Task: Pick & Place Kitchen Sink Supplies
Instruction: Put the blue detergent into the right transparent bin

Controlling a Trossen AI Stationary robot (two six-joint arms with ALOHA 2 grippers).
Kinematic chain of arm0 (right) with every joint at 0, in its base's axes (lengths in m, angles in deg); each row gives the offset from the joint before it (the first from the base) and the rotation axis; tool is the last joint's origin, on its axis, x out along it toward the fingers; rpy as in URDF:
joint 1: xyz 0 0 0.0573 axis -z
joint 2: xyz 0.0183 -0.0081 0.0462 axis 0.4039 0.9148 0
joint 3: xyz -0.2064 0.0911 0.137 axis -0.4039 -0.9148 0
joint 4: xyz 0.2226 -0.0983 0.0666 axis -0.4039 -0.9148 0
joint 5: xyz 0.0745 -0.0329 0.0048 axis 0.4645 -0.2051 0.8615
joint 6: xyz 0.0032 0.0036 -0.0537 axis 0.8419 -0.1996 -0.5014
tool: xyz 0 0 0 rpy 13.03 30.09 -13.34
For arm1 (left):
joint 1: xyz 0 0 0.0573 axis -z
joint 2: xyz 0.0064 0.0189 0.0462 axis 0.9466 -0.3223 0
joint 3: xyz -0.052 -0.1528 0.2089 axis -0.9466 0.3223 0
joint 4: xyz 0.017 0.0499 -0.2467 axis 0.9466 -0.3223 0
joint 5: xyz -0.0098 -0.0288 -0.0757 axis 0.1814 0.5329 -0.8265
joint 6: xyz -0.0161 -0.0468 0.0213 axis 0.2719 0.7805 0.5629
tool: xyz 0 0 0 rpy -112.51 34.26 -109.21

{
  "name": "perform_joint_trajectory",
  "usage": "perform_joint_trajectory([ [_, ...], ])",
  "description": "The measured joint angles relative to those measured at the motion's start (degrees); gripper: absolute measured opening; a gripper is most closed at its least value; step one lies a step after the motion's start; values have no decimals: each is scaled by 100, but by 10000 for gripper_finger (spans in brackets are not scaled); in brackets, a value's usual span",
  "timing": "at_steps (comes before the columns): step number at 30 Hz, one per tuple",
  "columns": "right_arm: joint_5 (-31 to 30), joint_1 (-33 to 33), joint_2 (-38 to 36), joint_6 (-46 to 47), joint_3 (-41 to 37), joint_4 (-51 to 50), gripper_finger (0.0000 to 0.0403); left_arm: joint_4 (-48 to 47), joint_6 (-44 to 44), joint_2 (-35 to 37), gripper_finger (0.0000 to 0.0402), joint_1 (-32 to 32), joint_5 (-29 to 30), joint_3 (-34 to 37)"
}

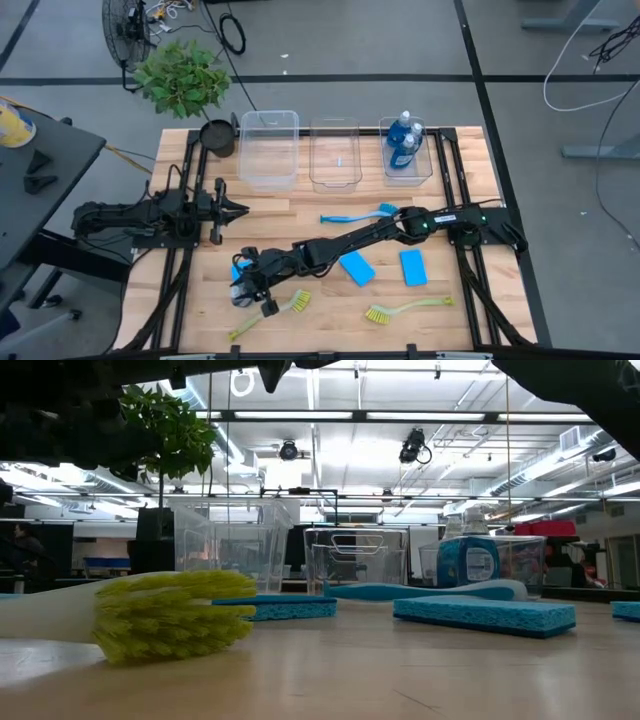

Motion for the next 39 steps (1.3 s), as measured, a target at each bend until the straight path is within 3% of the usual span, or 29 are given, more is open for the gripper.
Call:
perform_joint_trajectory([
  [12,5,64,-39,4,551,-244,123,0,0,0,44,0,0,2],
  [39,230,267,-717,-103,514,-1120,125,-2,0,0,44,-1,0,1],
])
